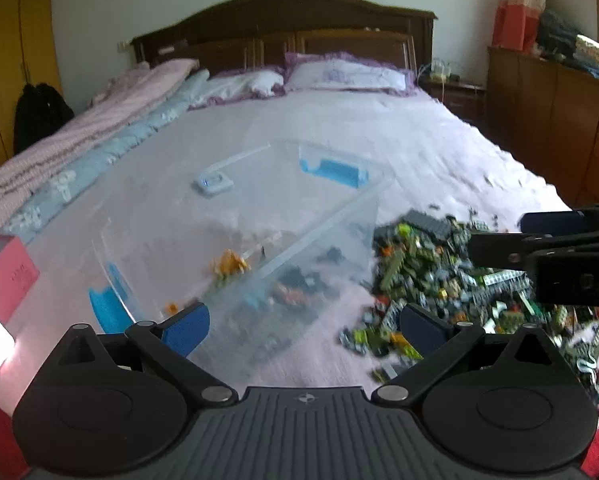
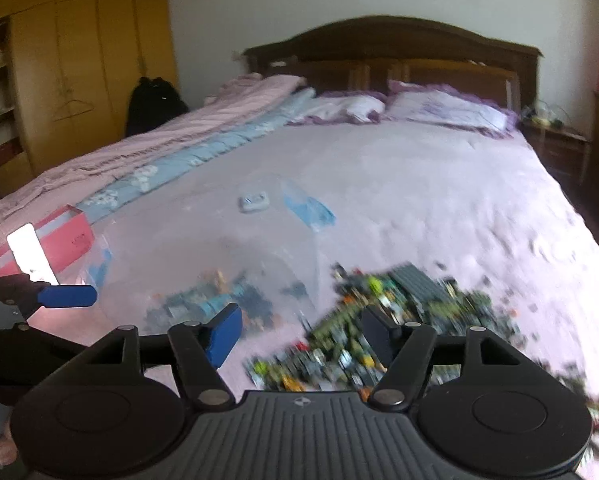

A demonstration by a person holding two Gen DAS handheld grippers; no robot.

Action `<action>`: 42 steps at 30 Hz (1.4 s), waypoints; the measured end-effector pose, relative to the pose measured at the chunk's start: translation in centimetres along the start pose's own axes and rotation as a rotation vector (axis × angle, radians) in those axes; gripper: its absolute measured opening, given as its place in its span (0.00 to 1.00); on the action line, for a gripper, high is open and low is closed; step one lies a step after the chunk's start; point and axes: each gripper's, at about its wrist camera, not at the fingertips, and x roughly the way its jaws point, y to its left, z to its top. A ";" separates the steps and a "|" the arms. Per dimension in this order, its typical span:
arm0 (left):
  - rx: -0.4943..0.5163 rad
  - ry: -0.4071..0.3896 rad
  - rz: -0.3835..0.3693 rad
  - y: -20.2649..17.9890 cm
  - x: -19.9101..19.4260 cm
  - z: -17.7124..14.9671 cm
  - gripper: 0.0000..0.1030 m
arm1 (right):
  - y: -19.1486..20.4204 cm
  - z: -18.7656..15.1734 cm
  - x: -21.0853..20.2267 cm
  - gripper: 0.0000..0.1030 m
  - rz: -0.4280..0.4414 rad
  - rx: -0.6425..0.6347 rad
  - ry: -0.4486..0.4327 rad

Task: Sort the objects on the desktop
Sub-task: 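Move both open grippers back over the brick pile, then close the left gripper on a black curved piece while the right gripper grasps a grey beam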

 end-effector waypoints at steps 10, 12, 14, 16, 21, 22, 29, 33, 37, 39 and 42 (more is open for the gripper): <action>0.023 0.170 -0.063 -3.1 2.7 -6.2 1.00 | -4.1 -10.1 -2.8 0.67 -0.088 0.114 0.138; 0.042 0.193 -0.080 -3.9 3.0 -7.1 1.00 | -4.3 -12.0 -3.2 0.66 -0.109 0.119 0.167; 0.058 0.199 -0.090 -4.5 3.2 -7.6 1.00 | -4.4 -13.7 -3.7 0.66 -0.131 0.117 0.194; 0.071 0.200 -0.099 -5.0 3.3 -7.9 1.00 | -4.5 -14.8 -4.1 0.66 -0.164 0.111 0.183; 0.090 0.168 -0.119 -6.2 5.0 -7.1 1.00 | -7.5 -14.7 -2.9 0.53 -0.250 0.206 0.189; 0.094 0.164 -0.122 -6.6 5.6 -6.7 1.00 | -8.1 -14.7 -2.6 0.43 -0.267 0.226 0.190; 0.155 0.201 -0.096 -9.1 10.0 -5.6 1.00 | -9.0 -14.3 -1.1 0.33 -0.270 0.260 0.189; 0.144 0.235 -0.041 -7.8 10.0 -6.9 1.00 | -6.8 -13.9 -0.3 0.34 -0.181 0.199 0.181; 0.068 0.249 -0.033 -5.0 9.1 -7.9 1.00 | -4.7 -13.5 0.4 0.36 -0.092 0.138 0.173; 0.066 0.250 -0.007 -3.9 8.7 -8.3 1.00 | -3.7 -13.4 0.7 0.39 -0.047 0.108 0.169; 0.061 0.244 0.035 -2.7 8.0 -8.6 1.00 | -2.1 -13.1 1.3 0.38 0.020 0.062 0.163</action>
